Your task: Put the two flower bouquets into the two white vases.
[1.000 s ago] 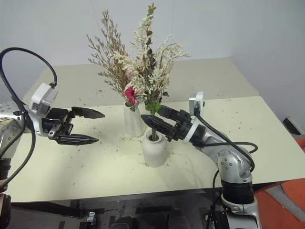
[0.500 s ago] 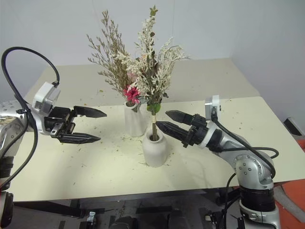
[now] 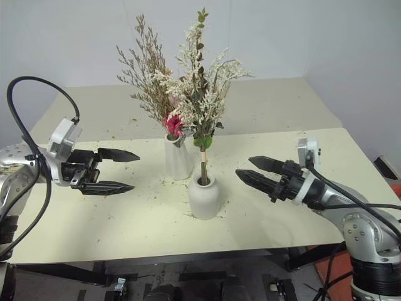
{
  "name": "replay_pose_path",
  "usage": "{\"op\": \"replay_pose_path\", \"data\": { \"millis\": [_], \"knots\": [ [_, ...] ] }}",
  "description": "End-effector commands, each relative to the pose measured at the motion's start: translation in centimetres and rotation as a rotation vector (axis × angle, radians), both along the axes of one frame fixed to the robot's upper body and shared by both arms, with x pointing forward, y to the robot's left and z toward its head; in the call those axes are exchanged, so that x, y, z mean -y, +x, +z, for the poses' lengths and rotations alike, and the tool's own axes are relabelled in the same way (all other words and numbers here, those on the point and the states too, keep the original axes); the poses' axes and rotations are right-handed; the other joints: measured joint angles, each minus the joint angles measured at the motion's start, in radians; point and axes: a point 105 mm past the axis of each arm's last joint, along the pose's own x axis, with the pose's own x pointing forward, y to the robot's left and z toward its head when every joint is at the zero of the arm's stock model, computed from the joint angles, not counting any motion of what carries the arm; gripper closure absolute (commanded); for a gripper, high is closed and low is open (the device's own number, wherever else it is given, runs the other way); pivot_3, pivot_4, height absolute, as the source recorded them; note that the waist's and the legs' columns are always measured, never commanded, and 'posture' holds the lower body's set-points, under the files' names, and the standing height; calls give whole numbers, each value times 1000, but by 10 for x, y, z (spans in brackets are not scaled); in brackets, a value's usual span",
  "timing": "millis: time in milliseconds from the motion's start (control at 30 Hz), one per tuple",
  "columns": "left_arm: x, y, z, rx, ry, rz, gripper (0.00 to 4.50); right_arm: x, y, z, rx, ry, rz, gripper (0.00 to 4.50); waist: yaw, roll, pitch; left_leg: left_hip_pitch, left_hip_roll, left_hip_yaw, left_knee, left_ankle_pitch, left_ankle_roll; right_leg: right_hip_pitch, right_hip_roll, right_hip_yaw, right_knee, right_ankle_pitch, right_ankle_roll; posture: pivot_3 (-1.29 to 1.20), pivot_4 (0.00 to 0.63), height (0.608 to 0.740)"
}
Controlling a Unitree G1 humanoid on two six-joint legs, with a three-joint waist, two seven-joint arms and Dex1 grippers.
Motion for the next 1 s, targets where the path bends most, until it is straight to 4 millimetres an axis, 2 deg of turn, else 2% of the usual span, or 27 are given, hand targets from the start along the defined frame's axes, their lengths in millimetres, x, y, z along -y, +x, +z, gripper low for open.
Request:
{"op": "replay_pose_path", "data": {
  "millis": [33, 333, 600, 1000],
  "knots": [
    [-13, -3, 6, 33, -3, 55, 0, 21, -7, 9, 53, -48, -41, 35, 4, 0, 0, 0, 0, 0, 0, -1, 1, 0, 0, 0, -1, 0, 0, 0, 150, 740],
    [-20, -6, 6, 45, -20, 104, 0, 54, -9, 13, 62, -150, -111, 35, 12, -1, 0, 10, 0, 1, 0, -1, 1, 11, 0, 0, -3, 0, 1, 0, 150, 740],
    [-24, -5, 5, 51, -23, 129, 0, 62, -12, 16, 67, -214, -116, 35, 12, -1, 0, 10, 0, 1, -1, -1, 2, 11, 0, 0, -3, 0, 0, 0, 150, 740],
    [-21, -5, 3, 49, -19, 116, 0, 65, -17, 22, 60, -213, -123, 35, 13, -1, 1, 10, 0, 2, -1, -1, 2, 11, 0, 0, -3, 0, 0, 0, 150, 740]
  ]
}}
